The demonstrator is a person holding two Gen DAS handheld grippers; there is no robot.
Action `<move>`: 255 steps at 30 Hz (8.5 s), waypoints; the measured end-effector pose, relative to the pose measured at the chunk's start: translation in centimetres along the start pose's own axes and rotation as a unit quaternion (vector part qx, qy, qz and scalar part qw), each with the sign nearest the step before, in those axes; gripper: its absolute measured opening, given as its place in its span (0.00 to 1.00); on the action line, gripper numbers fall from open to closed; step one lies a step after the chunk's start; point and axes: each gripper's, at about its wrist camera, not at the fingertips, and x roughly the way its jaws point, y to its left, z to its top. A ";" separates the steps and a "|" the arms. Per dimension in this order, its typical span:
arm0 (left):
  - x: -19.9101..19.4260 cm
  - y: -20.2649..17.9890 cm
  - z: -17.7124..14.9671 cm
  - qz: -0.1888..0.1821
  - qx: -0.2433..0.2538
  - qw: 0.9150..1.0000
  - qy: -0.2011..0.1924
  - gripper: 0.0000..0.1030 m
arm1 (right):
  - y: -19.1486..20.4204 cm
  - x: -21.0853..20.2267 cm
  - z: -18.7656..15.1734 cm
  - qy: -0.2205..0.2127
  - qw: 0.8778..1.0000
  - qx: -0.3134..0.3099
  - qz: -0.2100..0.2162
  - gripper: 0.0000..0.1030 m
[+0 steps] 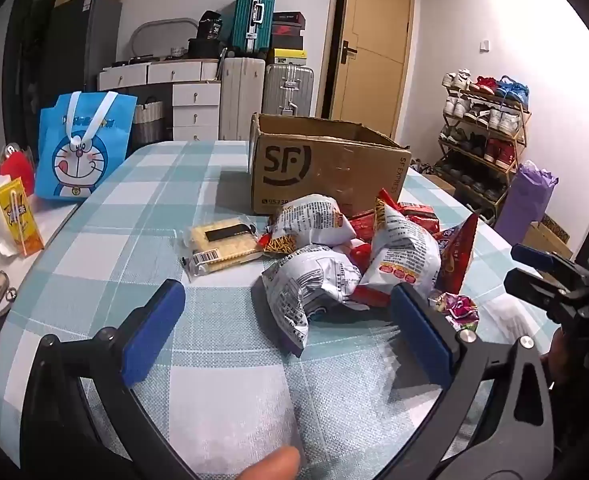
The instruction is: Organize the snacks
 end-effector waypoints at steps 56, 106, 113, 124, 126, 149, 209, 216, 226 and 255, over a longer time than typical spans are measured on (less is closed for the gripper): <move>0.0 0.3 -0.1 0.011 -0.002 1.000 -0.003 0.99 | 0.3 0.3 -0.4 0.009 1.000 0.000 0.000 1.00; 1.7 2.5 1.2 0.033 -0.018 0.998 0.057 0.99 | -1.9 3.2 1.8 0.103 0.994 0.029 -0.037 1.00; 4.0 2.1 2.1 0.022 -0.025 0.996 0.084 0.99 | -3.8 4.8 3.2 0.122 0.990 0.059 -0.037 1.00; 7.7 2.6 2.8 0.008 -0.042 0.990 0.138 0.91 | -5.2 8.1 3.2 0.169 0.982 0.076 -0.035 0.87; 8.4 3.0 2.9 -0.007 -0.055 0.988 0.147 0.89 | -5.7 8.5 3.2 0.173 0.981 0.081 -0.033 0.87; 11.4 0.3 2.8 -0.087 -0.037 0.979 0.181 0.63 | -6.7 10.9 2.9 0.199 0.977 0.079 -0.022 0.78; 7.5 1.3 17.8 -0.043 -0.050 0.998 0.012 0.49 | -5.0 8.1 15.8 0.023 0.996 0.074 0.041 0.49; 10.1 1.2 19.5 -0.039 -0.042 0.998 0.010 0.49 | -5.1 10.1 17.2 0.019 0.996 0.070 0.044 0.49; 14.2 0.4 21.7 -0.037 -0.038 0.998 0.015 0.49 | -5.7 13.6 18.2 0.017 0.994 0.091 0.052 0.50; 21.7 -0.8 20.7 -0.005 0.001 0.998 0.061 0.56 | -6.5 20.7 18.4 0.065 0.992 0.085 0.068 0.50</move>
